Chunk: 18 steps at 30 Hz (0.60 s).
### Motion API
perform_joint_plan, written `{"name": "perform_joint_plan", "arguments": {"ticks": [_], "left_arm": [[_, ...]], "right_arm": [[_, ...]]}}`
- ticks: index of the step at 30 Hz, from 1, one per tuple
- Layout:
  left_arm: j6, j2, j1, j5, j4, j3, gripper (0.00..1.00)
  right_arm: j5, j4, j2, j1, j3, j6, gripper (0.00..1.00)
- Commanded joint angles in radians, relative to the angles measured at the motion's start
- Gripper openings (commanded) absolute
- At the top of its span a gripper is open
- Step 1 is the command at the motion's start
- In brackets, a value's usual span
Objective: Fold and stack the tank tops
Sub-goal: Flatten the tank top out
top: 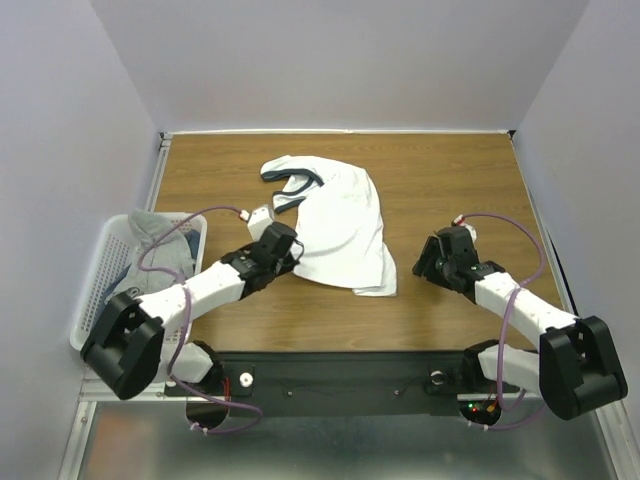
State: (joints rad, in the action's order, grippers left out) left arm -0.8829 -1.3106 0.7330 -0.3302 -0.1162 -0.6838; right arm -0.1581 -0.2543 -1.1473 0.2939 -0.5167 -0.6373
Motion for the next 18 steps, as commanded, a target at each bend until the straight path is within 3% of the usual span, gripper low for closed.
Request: {"name": "perform_joint_plan", "arguments": {"ticks": [1,8,18], "left_arm": [[0.074,0.1,-0.061,-0.043,-0.034,-0.06,0.0],[0.082,0.083,-0.063,-0.003,-0.001,-0.046,0.0],[0.079,0.082,-0.063,0.003,0.012,-0.045,0.0]], "right_arm": [[0.095,0.029,0.018,-0.007,0.017,-0.013,0.64],[0.193,0.036,0.107,0.017,0.067,-0.036,0.61],[0.114,0.078,0.067,0.264,0.093,-0.165,0.58]]}}
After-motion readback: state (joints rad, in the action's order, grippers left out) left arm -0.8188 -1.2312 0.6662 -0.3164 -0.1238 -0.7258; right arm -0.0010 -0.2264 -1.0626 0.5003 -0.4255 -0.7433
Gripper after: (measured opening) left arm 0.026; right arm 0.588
